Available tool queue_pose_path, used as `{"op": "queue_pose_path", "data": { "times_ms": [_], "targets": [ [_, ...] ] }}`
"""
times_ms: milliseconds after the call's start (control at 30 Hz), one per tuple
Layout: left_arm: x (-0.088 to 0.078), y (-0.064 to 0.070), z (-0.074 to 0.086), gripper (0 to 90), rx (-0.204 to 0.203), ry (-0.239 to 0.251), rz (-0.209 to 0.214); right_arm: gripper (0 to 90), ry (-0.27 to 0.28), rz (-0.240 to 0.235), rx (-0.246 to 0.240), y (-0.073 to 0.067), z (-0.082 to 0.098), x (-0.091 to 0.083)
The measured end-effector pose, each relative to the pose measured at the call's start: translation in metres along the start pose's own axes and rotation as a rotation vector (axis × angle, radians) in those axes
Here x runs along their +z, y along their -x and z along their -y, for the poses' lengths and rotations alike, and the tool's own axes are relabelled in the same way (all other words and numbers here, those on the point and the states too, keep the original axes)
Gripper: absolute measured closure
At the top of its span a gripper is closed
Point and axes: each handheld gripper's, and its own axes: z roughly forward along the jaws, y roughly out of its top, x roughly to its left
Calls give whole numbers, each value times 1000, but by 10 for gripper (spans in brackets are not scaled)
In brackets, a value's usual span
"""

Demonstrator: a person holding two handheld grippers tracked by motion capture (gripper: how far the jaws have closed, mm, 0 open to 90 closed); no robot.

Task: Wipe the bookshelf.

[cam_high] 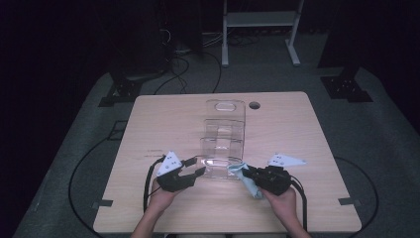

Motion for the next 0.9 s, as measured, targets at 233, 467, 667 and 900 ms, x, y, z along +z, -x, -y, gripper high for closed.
{"op": "queue_pose_path", "data": {
  "times_ms": [233, 467, 667, 900],
  "targets": [
    [5, 11, -2, 514, 25, -5, 38, 797, 15, 27, 34, 16, -1, -6],
    [9, 20, -3, 531, 44, -10, 63, 797, 27, 44, 59, 26, -1, -9],
    [13, 28, -4, 535, 59, -15, 88, 796, 34, 56, 77, 32, 0, -12],
    [16, 39, -6, 536, 79, -19, 110, 797, 41, 75, 94, 38, 1, -15]
  ]
}}
